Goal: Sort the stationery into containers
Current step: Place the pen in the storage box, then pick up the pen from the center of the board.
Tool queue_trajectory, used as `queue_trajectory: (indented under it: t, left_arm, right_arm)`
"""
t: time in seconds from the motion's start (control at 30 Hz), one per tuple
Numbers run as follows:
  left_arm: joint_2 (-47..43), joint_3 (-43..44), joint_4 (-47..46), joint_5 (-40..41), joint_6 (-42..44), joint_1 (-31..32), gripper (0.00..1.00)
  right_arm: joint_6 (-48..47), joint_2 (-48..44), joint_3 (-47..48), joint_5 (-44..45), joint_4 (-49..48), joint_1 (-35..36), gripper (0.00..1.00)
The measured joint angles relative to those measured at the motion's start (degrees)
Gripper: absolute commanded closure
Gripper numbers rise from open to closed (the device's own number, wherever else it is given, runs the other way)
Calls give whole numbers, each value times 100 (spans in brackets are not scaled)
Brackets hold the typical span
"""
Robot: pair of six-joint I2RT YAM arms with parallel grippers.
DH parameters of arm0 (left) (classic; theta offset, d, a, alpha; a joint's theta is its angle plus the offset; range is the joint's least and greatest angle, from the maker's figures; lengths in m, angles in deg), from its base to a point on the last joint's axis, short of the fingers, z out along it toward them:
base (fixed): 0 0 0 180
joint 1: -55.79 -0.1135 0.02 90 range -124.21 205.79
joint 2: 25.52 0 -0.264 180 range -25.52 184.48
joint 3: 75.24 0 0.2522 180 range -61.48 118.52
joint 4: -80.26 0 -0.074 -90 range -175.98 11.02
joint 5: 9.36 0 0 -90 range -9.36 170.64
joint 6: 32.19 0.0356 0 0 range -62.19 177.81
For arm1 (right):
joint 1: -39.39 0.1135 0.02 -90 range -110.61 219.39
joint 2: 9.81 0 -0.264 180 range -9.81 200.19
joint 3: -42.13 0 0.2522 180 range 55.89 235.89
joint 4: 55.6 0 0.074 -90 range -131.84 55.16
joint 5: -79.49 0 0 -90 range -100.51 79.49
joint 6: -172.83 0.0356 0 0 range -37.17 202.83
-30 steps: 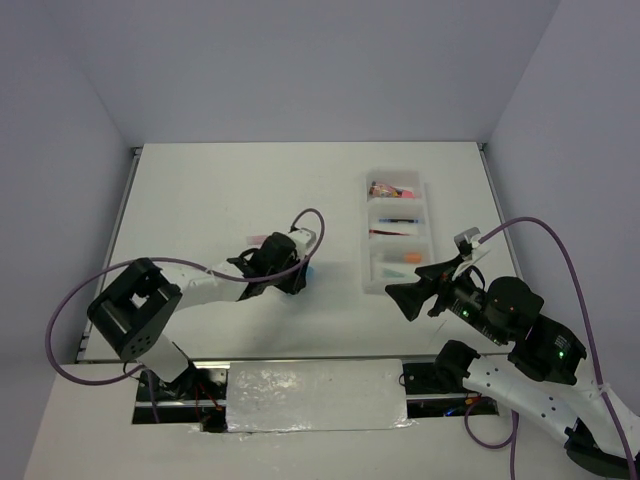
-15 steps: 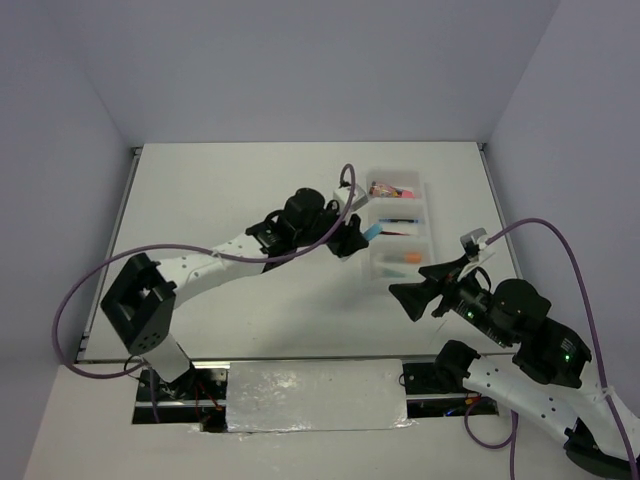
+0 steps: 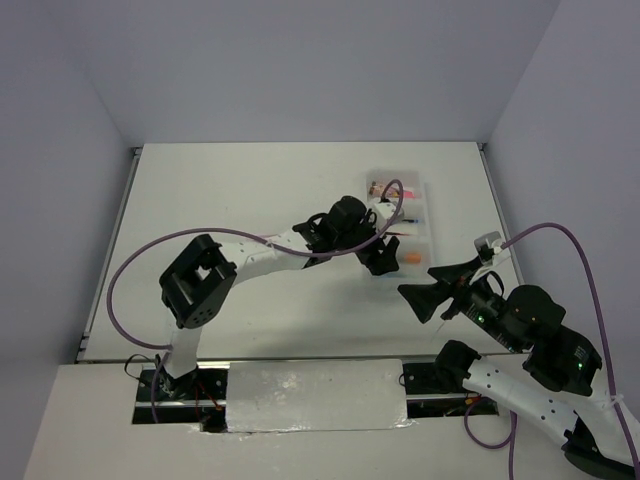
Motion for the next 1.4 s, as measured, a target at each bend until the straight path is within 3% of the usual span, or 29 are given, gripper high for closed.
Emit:
queue_trajectory:
  t: [0.23, 0.3, 0.37, 0.47, 0.6, 0.77, 0.93, 1.17, 1.4]
  left_arm:
    - [61, 57, -144, 339, -11, -13, 14]
    - [-96, -155, -247, 621, -11, -44, 8]
    - [-439, -564, -356, 979, -7, -85, 2]
    - [-1143, -1071, -240, 1703, -52, -295, 1]
    - [-1620, -848, 328, 2889, -522, -1097, 1]
    - [-1300, 37, 2203, 4489, -2037, -2120, 1]
    - [-791, 560, 4153, 5403, -4079, -2297, 1]
    - [-37, 1552, 6074, 5563, -6693, -2243, 2]
    - [695, 1915, 6588, 5370, -7790, -2264, 9]
  right_arm:
    - [-2, -20, 0, 28, 28, 0, 0]
    - [-2, -52, 0, 44, 44, 0, 0]
    - [-4, -83, 0, 66, 46, 2, 0]
    - [-7, -103, 0, 92, 50, 0, 0]
    - [-4, -184, -13, 96, 35, 0, 0]
    - [-4, -415, -120, 98, 35, 0, 0]
    - [-2, -358, -120, 98, 37, 0, 0]
    - [26, -337, -175, 81, 44, 0, 0]
    - [39, -332, -175, 83, 42, 0, 0]
